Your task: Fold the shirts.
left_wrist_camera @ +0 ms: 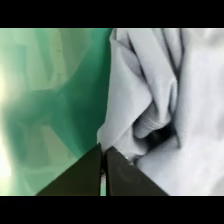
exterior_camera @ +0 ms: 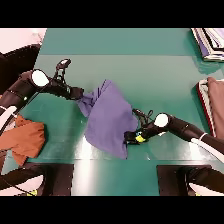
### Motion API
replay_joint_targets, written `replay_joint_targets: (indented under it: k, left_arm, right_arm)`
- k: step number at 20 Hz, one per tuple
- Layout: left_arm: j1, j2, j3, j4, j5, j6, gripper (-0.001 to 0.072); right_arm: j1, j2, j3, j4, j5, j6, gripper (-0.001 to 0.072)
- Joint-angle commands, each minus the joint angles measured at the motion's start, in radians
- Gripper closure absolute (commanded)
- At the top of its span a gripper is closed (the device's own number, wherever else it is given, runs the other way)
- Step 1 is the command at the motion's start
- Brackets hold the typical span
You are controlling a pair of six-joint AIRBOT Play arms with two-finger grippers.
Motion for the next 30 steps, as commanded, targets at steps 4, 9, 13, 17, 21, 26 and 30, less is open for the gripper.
replay_joint_targets:
  k: [4,9,13,17,21,26,30]
  left_arm:
    - [0.001,0.000,0.128,0.211,-0.079,-0.009,0.0682]
    - [0.001,0.013,0.388,0.288,-0.104,-0.031,0.0683]
    - [0.000,0.111,0.571,0.293,-0.063,-0.030,0.0683]
    - [0.001,0.246,0.704,0.293,-0.055,-0.026,0.0683]
    - [0.000,0.362,0.738,0.281,-0.076,-0.027,0.0683]
    - [0.000,0.335,0.541,0.301,-0.282,-0.026,0.0683]
    - [0.000,0.336,0.366,0.301,-0.203,-0.027,0.0683]
  right_arm:
    - [-0.217,0.172,0.154,-0.439,0.210,0.142,0.0694]
    - [-0.552,0.369,0.335,-0.639,0.310,0.101,0.0695]
    - [-0.744,0.477,0.528,-0.637,0.307,-0.004,0.0695]
    - [-0.826,0.525,0.731,-0.637,0.295,-0.038,0.0695]
    - [-0.834,0.558,0.849,-0.637,0.256,-0.048,0.0695]
    - [-0.746,0.555,0.681,-0.638,0.285,-0.048,0.0695]
    - [-0.683,0.491,0.638,-0.639,0.267,-0.048,0.0695]
